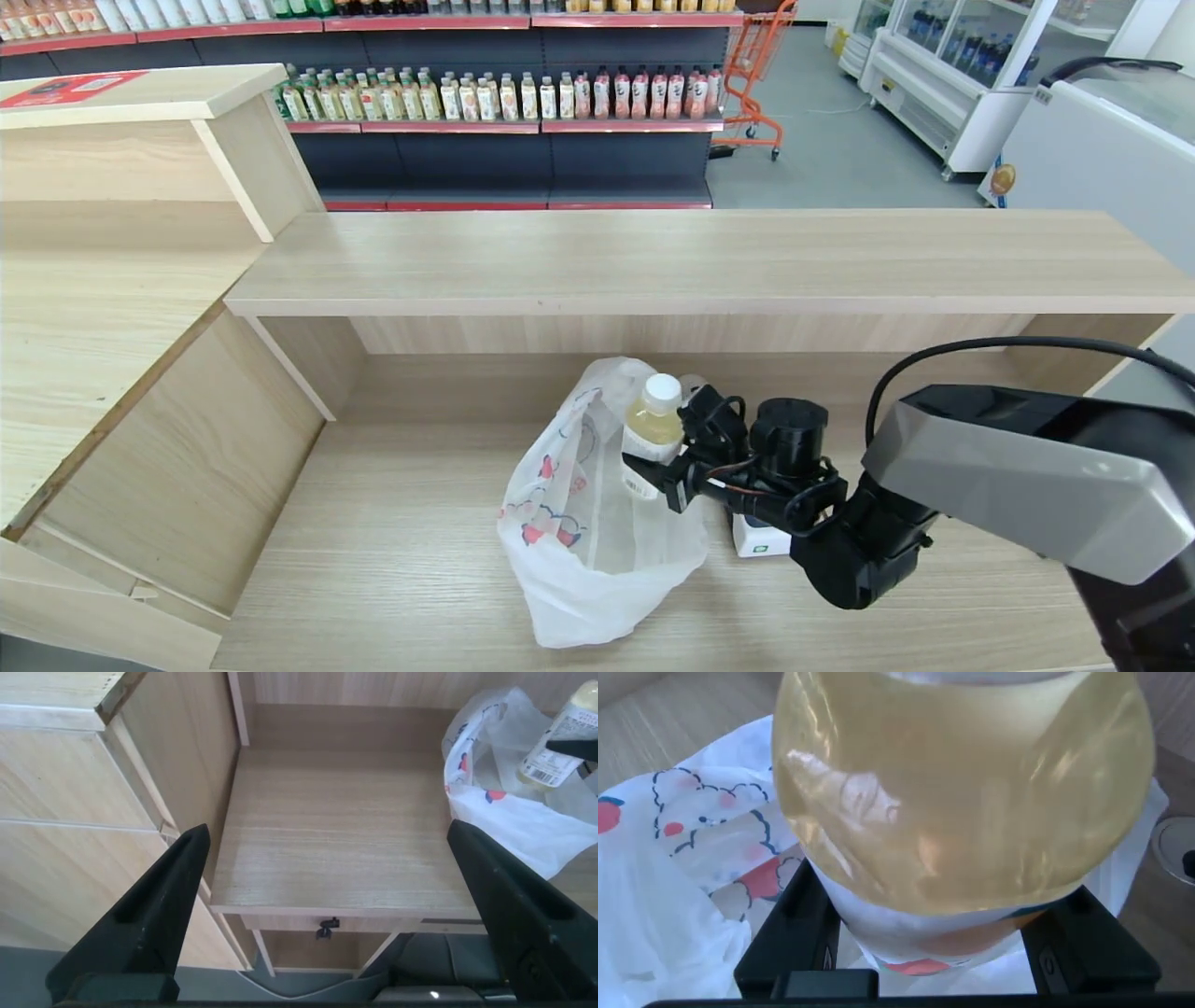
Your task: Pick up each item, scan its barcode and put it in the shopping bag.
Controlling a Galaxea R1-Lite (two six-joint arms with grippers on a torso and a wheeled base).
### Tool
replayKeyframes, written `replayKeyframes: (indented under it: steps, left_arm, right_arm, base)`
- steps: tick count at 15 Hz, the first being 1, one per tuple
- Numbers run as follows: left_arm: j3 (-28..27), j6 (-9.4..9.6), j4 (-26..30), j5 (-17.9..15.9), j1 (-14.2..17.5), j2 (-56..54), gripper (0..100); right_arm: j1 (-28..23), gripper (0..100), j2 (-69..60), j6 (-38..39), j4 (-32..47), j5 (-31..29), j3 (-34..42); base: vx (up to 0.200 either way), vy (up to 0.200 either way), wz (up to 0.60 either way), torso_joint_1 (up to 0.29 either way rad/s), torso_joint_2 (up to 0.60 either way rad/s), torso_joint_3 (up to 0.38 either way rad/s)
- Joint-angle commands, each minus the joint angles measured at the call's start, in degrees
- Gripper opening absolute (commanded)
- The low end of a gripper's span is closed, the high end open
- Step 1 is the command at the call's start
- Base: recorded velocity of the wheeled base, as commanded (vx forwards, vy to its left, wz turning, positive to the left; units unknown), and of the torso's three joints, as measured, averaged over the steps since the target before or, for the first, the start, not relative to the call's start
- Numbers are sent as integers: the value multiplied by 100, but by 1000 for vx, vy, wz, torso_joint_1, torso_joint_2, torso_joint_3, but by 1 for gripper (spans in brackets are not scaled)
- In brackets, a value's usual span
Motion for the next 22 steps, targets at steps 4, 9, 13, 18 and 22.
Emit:
replayKeyframes:
  steps: [4, 9, 13, 18, 22]
  left_arm:
    - [0, -9, -7, 0, 3, 6, 100]
    - [0, 0, -7, 0, 3, 6, 100]
    - [0, 0, 2, 0, 3, 6, 100]
    - [0, 0, -7, 0, 3, 6, 100]
    - [0, 0, 2, 0, 3, 6, 100]
  right_arm:
    - [59, 0, 615, -449, 168, 14, -665]
    - [182, 0, 817, -537, 168, 23, -929]
    - [226, 100, 641, -502, 142, 23, -859]
    - [24, 100, -1152, 641, 616, 14, 372]
    - [-477, 100, -3165, 1159, 845, 14, 2121]
  base:
    - [0, 0, 0, 0, 0, 0]
    - [0, 0, 0, 0, 0, 0]
    - [0, 0, 0, 0, 0, 0]
    - [0, 0, 0, 0, 0, 0]
    - [0, 0, 0, 0, 0, 0]
